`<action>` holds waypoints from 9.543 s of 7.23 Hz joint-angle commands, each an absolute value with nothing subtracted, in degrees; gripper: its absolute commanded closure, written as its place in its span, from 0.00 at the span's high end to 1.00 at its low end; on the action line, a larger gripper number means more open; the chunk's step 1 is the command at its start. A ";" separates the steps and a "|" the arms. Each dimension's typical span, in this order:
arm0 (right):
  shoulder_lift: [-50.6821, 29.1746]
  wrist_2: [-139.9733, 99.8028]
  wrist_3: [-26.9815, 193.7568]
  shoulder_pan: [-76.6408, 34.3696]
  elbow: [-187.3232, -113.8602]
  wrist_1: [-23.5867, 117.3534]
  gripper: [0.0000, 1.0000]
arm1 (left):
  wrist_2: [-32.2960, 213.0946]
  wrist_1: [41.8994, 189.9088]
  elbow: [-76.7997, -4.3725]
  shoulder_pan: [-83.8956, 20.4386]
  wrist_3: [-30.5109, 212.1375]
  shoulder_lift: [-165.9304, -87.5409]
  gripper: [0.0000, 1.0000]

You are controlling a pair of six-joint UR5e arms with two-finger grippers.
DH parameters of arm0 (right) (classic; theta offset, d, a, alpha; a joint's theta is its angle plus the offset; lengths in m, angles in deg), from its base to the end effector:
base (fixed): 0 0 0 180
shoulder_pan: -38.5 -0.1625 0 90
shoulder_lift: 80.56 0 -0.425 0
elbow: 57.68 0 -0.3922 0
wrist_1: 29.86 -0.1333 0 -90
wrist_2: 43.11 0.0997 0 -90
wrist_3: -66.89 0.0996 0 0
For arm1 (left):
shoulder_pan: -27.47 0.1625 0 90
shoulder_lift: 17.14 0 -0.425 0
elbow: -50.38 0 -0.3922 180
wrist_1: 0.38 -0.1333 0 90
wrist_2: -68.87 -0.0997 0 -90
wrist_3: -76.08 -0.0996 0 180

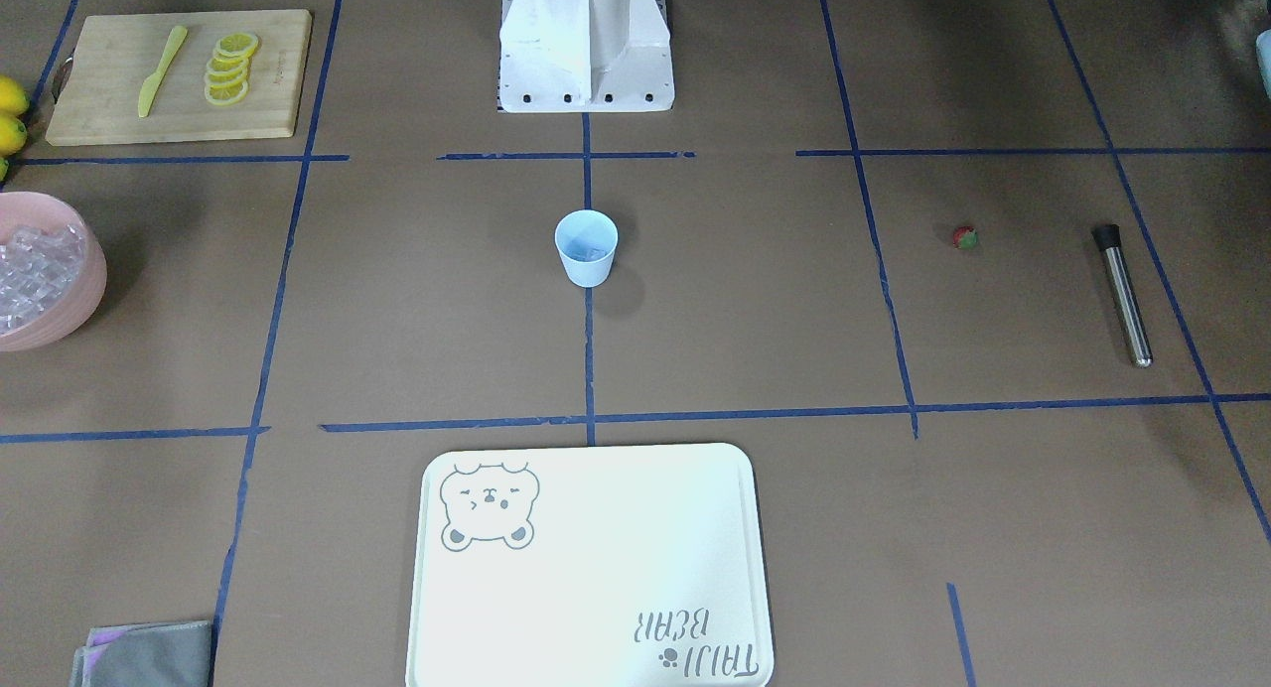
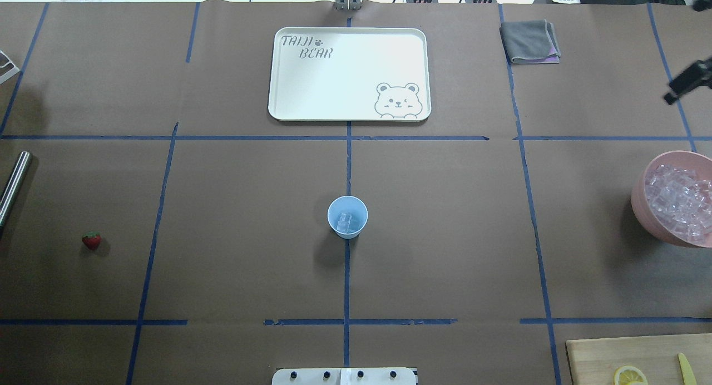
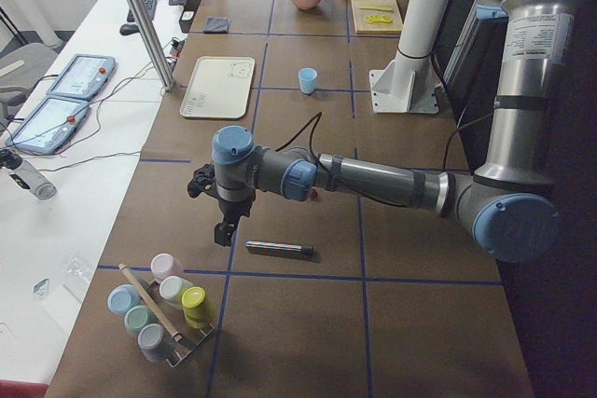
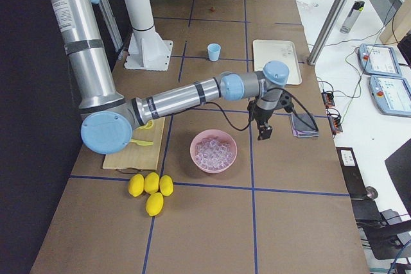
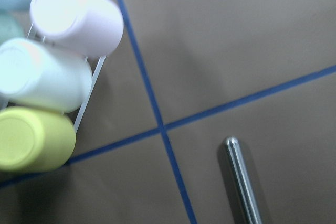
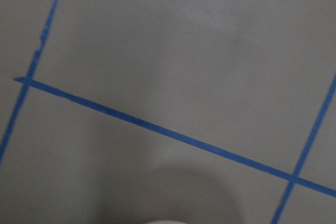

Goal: Mash ice and strawberries in cup
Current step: 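Release the ice cube into the cup and withdraw the right gripper toward the bowl, then lower the left gripper onto the red strawberry beside the steel muddler, then grasp the red strawberry with the left gripper and lift it, then carry the strawberry with the left gripper over the blue cup and release it, then withdraw the left gripper from the cup back toward the steel muddler, then lower the left gripper and grasp the steel muddler upright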

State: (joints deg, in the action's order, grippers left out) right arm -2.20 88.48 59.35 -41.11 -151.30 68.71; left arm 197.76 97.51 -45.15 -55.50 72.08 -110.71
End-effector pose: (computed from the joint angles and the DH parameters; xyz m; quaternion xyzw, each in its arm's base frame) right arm -0.0370 -0.5746 0.5379 0.0457 -0.3557 -0.1659 0.9186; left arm -0.0052 -0.5364 0.5697 0.1305 0.3328 0.1386 0.9236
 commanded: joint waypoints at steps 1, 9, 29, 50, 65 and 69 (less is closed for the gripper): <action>8.68 90.39 46.55 -50.59 -149.35 68.49 0.99 | 200.85 98.15 -45.85 -55.06 76.69 -111.27 1.00; 13.04 90.31 46.76 -55.11 -152.25 68.40 0.99 | 194.59 117.15 -58.60 -29.45 120.37 -99.77 1.00; 14.27 90.13 46.67 -55.11 -152.17 67.52 0.99 | 187.43 118.28 -60.09 -14.63 126.18 -103.52 0.00; 15.42 90.31 46.58 -55.28 -152.25 67.17 0.99 | 177.58 81.37 -49.00 -0.47 148.36 -153.13 0.99; 15.59 90.05 46.41 -55.55 -152.25 67.17 0.99 | 195.69 111.02 -34.64 -39.42 90.04 -109.87 0.98; 15.50 90.05 46.41 -56.07 -152.25 67.08 0.99 | 195.69 123.11 -27.66 -38.89 100.59 -110.31 0.89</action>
